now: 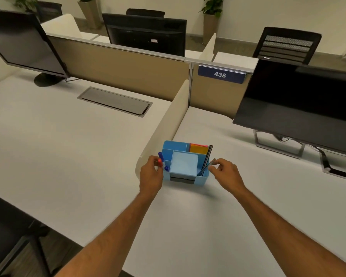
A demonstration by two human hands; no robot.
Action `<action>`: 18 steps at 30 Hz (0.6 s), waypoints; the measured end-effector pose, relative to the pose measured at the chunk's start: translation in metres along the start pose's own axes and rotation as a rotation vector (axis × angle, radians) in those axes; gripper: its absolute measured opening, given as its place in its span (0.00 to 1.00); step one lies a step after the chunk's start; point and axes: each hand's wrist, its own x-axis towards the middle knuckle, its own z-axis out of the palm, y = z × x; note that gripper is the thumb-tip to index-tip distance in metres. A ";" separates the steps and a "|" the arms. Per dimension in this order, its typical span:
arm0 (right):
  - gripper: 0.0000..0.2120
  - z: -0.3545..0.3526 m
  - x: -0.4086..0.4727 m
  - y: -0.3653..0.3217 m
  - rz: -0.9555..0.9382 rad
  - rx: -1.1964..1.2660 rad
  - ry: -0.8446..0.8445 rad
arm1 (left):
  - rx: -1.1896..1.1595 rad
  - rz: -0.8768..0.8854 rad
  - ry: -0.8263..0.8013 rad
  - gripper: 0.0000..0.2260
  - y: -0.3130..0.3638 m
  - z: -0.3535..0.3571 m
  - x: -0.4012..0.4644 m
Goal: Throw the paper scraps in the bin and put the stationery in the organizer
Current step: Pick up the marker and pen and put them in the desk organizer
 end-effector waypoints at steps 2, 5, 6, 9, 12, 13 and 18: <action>0.13 -0.003 -0.003 0.004 -0.002 -0.018 -0.021 | -0.007 -0.041 -0.009 0.12 -0.002 0.002 -0.002; 0.12 -0.005 -0.011 0.006 -0.008 -0.013 -0.021 | -0.056 -0.053 -0.006 0.14 -0.001 0.002 -0.007; 0.12 -0.005 -0.014 0.005 -0.007 -0.005 -0.001 | -0.072 -0.041 0.000 0.13 0.001 0.001 -0.009; 0.12 -0.009 -0.029 0.001 -0.008 0.028 0.098 | -0.116 0.014 0.040 0.12 0.009 -0.006 -0.021; 0.13 -0.017 -0.049 -0.002 -0.049 0.075 0.189 | -0.136 0.061 0.084 0.12 0.022 -0.019 -0.043; 0.14 -0.022 -0.056 -0.002 -0.075 0.092 0.206 | -0.141 0.077 0.092 0.13 0.026 -0.024 -0.053; 0.15 -0.049 -0.103 0.001 -0.244 0.113 0.205 | -0.136 0.163 0.155 0.15 0.045 -0.048 -0.121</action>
